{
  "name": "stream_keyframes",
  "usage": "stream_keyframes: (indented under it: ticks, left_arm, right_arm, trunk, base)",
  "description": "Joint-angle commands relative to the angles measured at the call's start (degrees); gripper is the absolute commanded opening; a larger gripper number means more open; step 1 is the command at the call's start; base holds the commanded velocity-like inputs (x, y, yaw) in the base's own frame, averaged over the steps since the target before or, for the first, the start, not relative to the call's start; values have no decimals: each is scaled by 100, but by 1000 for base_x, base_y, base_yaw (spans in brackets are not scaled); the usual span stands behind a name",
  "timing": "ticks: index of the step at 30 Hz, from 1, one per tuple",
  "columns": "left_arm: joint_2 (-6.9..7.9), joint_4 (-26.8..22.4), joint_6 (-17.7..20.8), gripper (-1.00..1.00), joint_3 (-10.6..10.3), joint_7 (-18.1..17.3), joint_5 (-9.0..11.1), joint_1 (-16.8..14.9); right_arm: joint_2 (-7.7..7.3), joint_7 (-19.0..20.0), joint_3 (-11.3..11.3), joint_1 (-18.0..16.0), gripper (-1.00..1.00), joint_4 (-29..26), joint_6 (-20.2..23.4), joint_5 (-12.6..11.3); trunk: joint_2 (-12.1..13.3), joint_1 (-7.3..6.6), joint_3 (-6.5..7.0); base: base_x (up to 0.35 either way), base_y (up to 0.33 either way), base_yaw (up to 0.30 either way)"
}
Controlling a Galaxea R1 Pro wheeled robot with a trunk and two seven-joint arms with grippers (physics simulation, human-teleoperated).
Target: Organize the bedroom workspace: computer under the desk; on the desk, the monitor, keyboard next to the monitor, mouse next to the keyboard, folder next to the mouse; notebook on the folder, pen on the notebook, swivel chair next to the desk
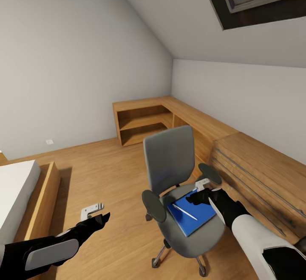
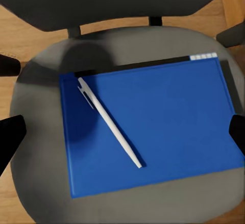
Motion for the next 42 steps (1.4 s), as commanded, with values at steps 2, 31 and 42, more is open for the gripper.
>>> stream_keyframes:
  ticks: [2, 31, 42]
  left_arm:
    - [4, -9, -38, 100, -22, 5, 34, -13]
    - [736, -890, -101, 100, 368, 171, 62, -13]
    - [731, -932, -99, 100, 374, 521, 54, -13]
  right_arm:
    - [-5, 29, 2, -2, 100, -13, 24, 60]
    - [11, 28, 9, -2, 100, 9, 16, 57]
    - [3, 60, 0, -2, 100, -22, -2, 52]
  trunk:
    - [-5, 2, -7]
    - [-206, 112, -97]
    - [-647, 354, -245]
  base:
    - [104, 0, 0]
    - [63, 0, 0]
    - [0, 0, 0]
